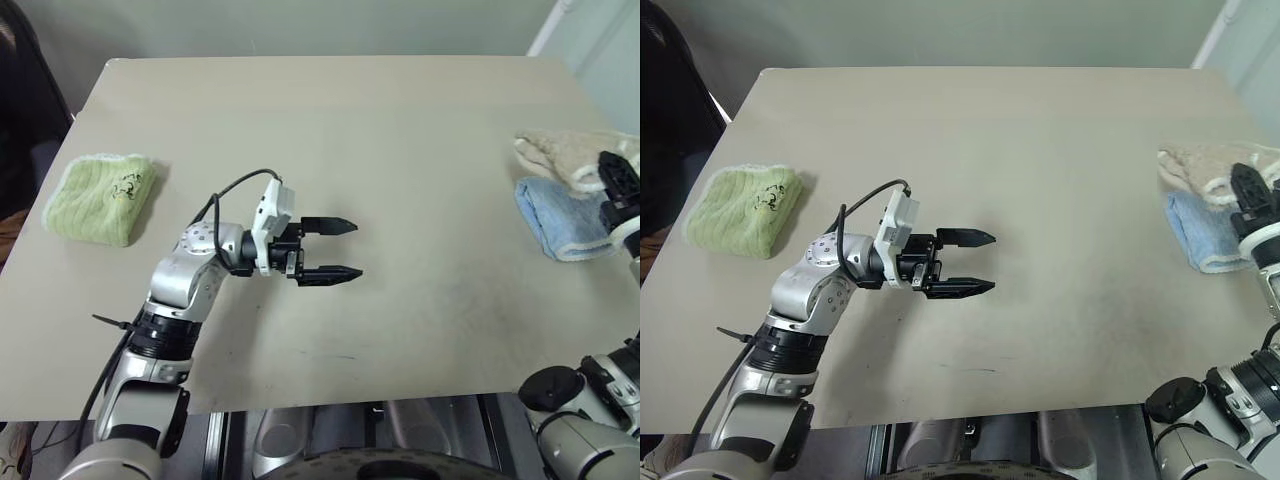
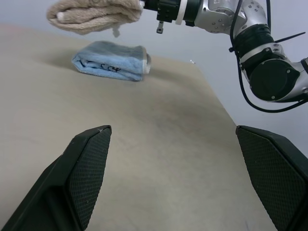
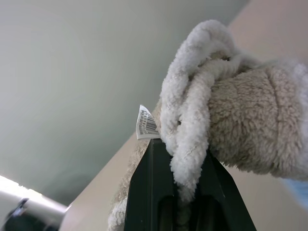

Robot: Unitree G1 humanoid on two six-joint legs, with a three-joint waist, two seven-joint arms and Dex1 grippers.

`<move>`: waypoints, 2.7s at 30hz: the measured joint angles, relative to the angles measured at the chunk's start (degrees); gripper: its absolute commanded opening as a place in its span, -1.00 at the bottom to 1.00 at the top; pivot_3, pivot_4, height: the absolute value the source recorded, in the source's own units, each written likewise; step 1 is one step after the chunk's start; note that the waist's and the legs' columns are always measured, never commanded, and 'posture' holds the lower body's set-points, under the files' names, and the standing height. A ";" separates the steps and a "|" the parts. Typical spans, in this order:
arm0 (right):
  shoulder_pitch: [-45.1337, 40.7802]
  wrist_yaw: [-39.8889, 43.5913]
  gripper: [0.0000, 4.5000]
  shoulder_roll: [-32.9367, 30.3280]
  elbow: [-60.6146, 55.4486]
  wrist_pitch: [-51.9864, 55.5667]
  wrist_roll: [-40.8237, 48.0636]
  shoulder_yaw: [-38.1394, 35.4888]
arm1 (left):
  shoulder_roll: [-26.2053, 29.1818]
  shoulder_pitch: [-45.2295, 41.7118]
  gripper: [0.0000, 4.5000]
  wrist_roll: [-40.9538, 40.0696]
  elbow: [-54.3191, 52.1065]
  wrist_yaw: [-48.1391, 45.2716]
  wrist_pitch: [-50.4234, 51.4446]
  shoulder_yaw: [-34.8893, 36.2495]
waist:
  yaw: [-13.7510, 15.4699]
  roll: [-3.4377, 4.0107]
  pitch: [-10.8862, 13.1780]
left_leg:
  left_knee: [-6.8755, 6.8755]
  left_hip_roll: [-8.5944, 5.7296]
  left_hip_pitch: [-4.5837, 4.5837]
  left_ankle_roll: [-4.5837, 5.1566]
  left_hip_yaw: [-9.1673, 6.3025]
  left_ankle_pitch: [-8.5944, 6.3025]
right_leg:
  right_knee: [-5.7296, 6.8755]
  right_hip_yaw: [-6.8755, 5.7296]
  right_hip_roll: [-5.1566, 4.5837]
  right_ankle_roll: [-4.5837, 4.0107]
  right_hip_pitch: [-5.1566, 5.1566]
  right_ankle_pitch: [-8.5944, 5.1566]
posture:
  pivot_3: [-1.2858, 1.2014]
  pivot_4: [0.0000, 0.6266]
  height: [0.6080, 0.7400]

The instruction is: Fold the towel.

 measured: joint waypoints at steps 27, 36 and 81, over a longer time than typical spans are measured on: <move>14.37 -4.93 -0.99 -2.70 5.04 -12.90 4.37 7.40 | -0.25 0.23 1.00 1.38 0.46 -0.42 -1.51 -0.13 | 0.22 0.14 0.00 | 0.01 -0.02 0.00 0.05 0.01 -0.01 | -0.03 0.02 -0.05 0.67 0.06 -0.17 | 0.03 -0.52 0.44; 18.47 -4.71 -0.48 -2.99 6.22 -15.99 3.30 10.13 | -0.83 0.22 1.00 1.65 1.30 -0.25 -1.67 -0.20 | 0.32 0.15 -0.01 | 0.02 -0.03 0.01 0.07 0.01 -0.02 | -0.08 0.02 -0.05 0.68 0.10 -0.18 | 0.03 -0.52 0.44; 42.35 25.57 0.97 -29.15 -21.98 -15.10 9.76 15.08 | 1.65 -2.35 1.00 3.47 7.09 -0.73 -5.63 3.58 | 0.52 0.28 -0.02 | 0.14 -0.13 -0.12 0.15 0.07 -0.13 | -0.21 0.09 -0.05 0.65 0.17 -0.58 | 0.03 -0.52 0.44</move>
